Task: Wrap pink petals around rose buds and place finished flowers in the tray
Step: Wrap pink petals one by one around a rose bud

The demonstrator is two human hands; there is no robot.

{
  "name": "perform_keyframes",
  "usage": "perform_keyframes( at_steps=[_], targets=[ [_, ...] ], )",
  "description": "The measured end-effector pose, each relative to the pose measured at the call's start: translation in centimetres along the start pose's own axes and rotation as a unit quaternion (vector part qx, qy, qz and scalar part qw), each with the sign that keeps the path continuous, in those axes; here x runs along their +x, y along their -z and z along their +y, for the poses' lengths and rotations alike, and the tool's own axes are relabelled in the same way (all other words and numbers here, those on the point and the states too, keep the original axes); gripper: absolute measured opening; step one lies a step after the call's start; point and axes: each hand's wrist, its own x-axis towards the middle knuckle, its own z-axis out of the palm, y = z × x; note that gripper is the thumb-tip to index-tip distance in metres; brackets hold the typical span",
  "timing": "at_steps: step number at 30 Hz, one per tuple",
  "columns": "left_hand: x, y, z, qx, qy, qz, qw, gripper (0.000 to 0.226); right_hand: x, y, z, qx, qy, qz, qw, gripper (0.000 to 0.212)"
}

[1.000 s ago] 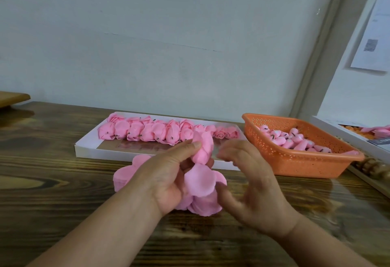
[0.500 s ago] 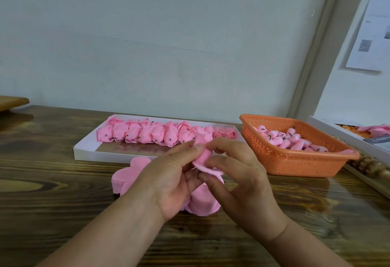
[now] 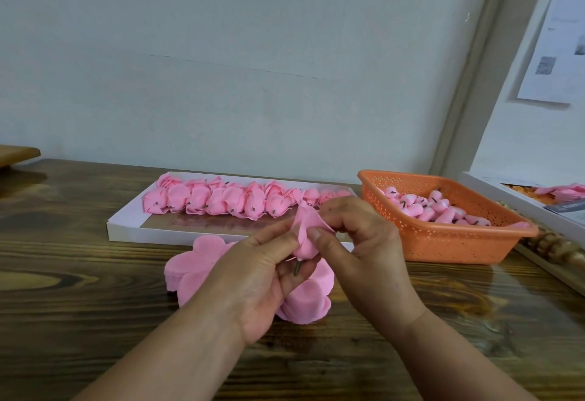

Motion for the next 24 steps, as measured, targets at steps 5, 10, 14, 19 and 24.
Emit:
perform_keyframes(
  at_steps=[5,10,14,19,24],
  targets=[
    [0.1,0.0,-0.1,0.002,-0.010,-0.008,1.000,0.026,0.0,0.0,0.2,0.019,-0.045,-0.015,0.999,0.009],
    [0.0,0.2,-0.1,0.033,-0.037,-0.016,0.999,0.047,0.1,0.2,0.3,0.026,-0.050,-0.020,0.998,0.010],
    [0.6,0.6,-0.5,0.046,-0.045,0.009,0.998,0.016,0.1,0.0,0.3,0.036,-0.041,-0.018,0.998,0.011],
    [0.6,0.6,-0.8,0.052,-0.042,0.017,0.998,0.011,-0.1,-0.3,0.4,0.045,-0.052,-0.002,0.998,0.014],
    [0.5,0.6,-1.1,0.043,-0.056,0.012,0.997,0.042,-0.1,-0.8,0.3,0.059,-0.106,0.041,0.992,0.014]
  ],
)
